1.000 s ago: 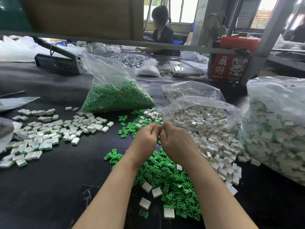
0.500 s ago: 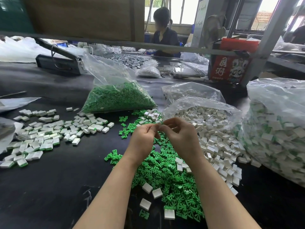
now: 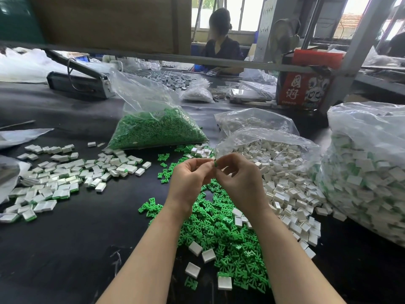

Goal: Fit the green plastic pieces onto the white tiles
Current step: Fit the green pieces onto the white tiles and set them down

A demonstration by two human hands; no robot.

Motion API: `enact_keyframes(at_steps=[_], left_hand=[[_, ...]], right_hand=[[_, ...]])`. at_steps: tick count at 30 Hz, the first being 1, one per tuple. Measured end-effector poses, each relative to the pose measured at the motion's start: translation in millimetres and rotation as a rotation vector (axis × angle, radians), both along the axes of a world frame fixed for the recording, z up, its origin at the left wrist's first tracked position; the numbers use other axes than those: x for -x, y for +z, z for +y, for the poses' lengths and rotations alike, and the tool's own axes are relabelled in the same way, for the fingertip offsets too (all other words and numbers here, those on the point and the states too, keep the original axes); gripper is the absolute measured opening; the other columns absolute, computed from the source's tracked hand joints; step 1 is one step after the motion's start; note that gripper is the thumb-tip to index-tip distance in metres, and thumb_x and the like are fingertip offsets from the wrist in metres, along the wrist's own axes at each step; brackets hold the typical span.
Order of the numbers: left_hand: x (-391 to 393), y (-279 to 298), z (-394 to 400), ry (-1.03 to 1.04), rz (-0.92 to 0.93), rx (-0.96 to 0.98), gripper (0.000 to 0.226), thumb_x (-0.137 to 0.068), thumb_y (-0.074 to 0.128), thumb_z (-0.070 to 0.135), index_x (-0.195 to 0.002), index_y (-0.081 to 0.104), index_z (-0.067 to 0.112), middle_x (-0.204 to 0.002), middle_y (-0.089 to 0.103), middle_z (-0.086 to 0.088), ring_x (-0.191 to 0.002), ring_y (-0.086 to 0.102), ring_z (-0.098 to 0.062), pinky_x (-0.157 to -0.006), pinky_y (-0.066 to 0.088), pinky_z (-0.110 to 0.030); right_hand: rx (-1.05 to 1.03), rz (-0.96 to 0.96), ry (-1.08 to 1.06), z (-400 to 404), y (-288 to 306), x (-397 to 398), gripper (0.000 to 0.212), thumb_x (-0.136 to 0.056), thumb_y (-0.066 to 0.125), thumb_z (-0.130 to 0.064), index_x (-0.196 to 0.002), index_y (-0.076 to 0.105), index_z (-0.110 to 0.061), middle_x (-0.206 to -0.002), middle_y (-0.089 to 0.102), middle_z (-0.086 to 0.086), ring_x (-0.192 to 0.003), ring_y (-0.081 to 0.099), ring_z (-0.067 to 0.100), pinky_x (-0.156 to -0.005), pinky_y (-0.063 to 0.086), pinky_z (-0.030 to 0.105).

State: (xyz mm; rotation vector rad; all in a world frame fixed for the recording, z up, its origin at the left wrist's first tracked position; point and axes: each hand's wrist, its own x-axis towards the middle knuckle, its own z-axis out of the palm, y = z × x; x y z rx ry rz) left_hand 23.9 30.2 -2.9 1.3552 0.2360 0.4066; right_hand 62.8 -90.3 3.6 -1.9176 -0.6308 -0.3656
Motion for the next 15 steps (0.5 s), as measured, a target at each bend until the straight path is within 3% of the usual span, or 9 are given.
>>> enact_keyframes(at_steps=[8,15], left_hand=[[2.4,1.6,2.7,0.020,-0.017,-0.035,0.014,-0.090,0.062,0.004,-0.086,0.074,0.011,-0.071,0.073,0.000,-0.062,0.065,-0.006,-0.058,0.050,-0.016],[3.4,4.5,0.2,0.054,-0.025,0.003,0.018,-0.089,0.060,-0.001,-0.082,0.073,0.009,-0.067,0.071,0.000,-0.058,0.062,-0.005,-0.056,0.050,-0.015]], right_hand=[[-0.012,0.006,0.026,0.1,-1.3,-0.3,0.011,-0.080,0.078,-0.020,-0.088,0.071,-0.015,-0.079,0.070,-0.007,-0.071,0.064,0.007,-0.062,0.051,0.019],[0.012,-0.042,0.052,-0.3,-2.5,-0.4,0.012,-0.080,0.078,-0.015,-0.089,0.071,-0.013,-0.080,0.069,-0.007,-0.071,0.062,0.005,-0.062,0.047,0.014]])
